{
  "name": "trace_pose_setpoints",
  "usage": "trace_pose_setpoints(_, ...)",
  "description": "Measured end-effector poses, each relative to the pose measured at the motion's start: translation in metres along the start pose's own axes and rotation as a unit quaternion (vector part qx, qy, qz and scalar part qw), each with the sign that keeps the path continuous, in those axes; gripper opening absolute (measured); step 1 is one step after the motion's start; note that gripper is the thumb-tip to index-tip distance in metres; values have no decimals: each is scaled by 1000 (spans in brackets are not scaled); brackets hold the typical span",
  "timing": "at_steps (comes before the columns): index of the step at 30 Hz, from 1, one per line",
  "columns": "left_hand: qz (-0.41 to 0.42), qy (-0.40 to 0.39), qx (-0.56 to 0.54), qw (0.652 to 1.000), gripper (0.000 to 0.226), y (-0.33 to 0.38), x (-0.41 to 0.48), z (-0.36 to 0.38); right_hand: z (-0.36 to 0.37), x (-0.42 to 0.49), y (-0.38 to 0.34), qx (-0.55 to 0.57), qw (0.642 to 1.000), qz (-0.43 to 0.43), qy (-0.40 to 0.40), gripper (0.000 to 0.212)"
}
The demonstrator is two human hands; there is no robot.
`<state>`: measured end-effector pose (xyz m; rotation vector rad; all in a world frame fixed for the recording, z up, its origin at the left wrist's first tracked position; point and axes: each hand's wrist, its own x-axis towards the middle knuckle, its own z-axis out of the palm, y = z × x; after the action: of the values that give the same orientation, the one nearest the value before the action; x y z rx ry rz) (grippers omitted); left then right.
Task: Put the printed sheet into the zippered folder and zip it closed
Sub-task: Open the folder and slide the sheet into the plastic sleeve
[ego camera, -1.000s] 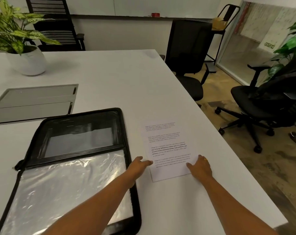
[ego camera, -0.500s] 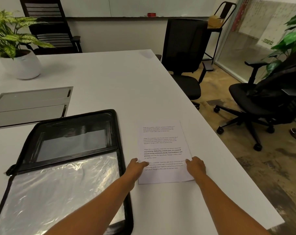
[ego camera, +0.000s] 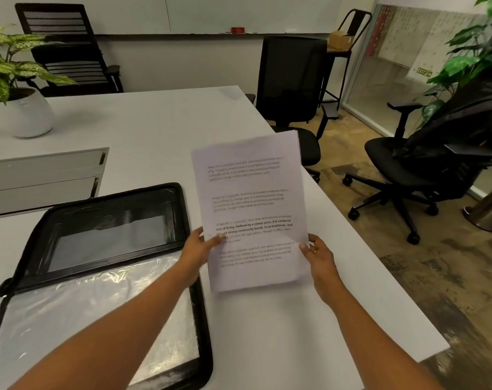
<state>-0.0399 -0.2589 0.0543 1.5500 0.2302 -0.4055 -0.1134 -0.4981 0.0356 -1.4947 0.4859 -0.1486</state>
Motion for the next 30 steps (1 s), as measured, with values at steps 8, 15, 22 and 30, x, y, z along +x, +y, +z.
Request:
trace_pose_setpoints(8,99,-50,-10,994,20,17,-8,0,2,-6,-15,-1,998,-50,-50,24)
trace_pose_setpoints(15,23,-73,72,995,26,-19,-22,5,12,-16,-7,-12,998,-32,-44,23)
trace_pose_setpoints(22,30,-47,109,992,25,-18,-29,-1,21,-19,-4,-22,998,-49,-15,27)
trace_pose_setpoints(30,-3,141,251,958,19,-39,-28,-43,25,-15,11,4,999,17,32,31)
